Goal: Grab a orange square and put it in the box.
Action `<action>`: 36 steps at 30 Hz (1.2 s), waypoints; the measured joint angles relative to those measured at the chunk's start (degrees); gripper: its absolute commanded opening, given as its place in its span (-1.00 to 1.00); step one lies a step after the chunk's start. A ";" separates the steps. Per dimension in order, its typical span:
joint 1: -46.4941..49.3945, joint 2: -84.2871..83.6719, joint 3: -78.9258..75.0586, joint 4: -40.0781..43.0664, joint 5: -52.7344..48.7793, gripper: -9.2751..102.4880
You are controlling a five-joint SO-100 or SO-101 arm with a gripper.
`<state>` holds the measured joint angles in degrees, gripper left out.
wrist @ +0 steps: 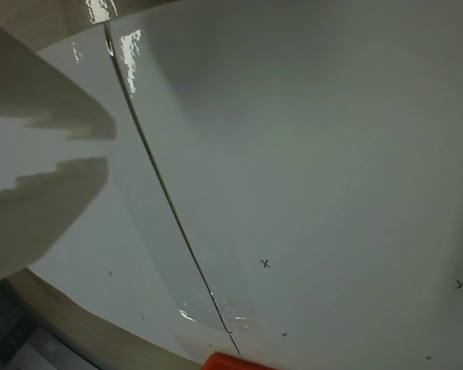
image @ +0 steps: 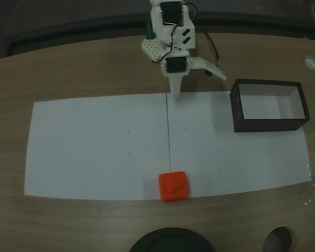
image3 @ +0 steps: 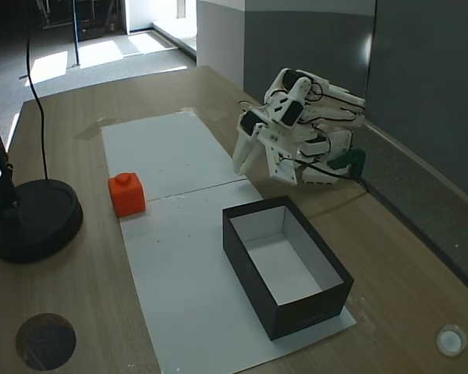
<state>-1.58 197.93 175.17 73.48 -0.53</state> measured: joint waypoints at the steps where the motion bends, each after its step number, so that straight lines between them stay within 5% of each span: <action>1: 0.00 0.00 0.00 0.00 0.00 -0.84; 26: 0.00 0.00 0.00 0.00 0.00 -0.84; 36: -7.56 0.00 0.00 -1.67 0.00 -0.83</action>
<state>-9.14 197.93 175.17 71.81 -0.53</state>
